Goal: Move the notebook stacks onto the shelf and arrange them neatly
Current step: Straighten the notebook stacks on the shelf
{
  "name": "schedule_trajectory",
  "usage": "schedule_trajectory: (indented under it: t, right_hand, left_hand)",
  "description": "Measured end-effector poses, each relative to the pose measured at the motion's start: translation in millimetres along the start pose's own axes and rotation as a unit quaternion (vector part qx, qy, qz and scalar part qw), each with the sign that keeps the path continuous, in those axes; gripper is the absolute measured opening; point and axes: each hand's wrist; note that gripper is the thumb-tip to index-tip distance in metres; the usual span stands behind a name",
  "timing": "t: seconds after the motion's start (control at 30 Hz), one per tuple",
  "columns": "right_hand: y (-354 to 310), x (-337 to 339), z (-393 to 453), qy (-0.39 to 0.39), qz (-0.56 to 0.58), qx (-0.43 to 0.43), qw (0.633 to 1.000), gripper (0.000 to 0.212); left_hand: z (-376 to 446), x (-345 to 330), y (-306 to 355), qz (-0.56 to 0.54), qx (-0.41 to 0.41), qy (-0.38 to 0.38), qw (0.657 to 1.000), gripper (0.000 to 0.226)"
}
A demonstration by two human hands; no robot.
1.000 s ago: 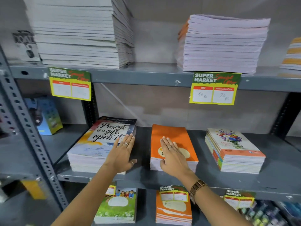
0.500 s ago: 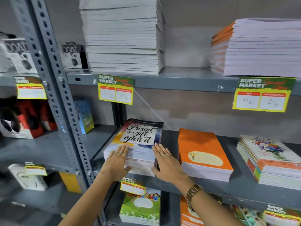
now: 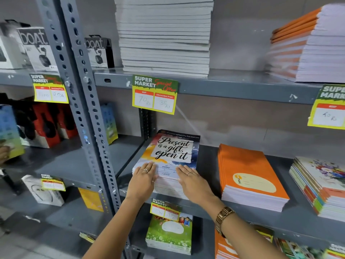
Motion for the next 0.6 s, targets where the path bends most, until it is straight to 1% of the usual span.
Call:
schedule_trajectory:
  t: [0.17,0.27,0.4,0.5,0.53,0.6]
  right_hand:
    - [5,2,2,-0.004,0.017,-0.004,1.000,0.050]
    - [8,-1,2,-0.002,0.017,-0.002,1.000,0.050]
    - [12,-2,1,-0.001,0.027,0.004,1.000,0.050]
    - [15,-1,2,-0.007,0.034,0.011,0.999,0.049]
    - [16,0,2,-0.006,0.035,0.012,0.999,0.050]
    - [15,-2,0,0.002,0.034,0.011,0.999,0.050]
  left_hand:
    - [2,-1,2,-0.014,0.003,0.014,1.000,0.094]
    - [2,-2,1,-0.007,0.000,0.013,1.000,0.089]
    - [1,-2,2,-0.019,-0.006,0.020,1.000,0.096]
    - [0,-2,2,-0.033,-0.011,0.025,0.999,0.093]
    - [0,-2,2,-0.034,-0.010,0.022,0.999,0.089]
    - [1,-4,2,-0.033,-0.003,0.011,0.999,0.073]
Point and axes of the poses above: each hand's wrist, its own z-axis towards the middle knuckle, its own x-axis out of the back of the hand, y = z × x, and after that the axes turned 4 degrees about y, right-handed
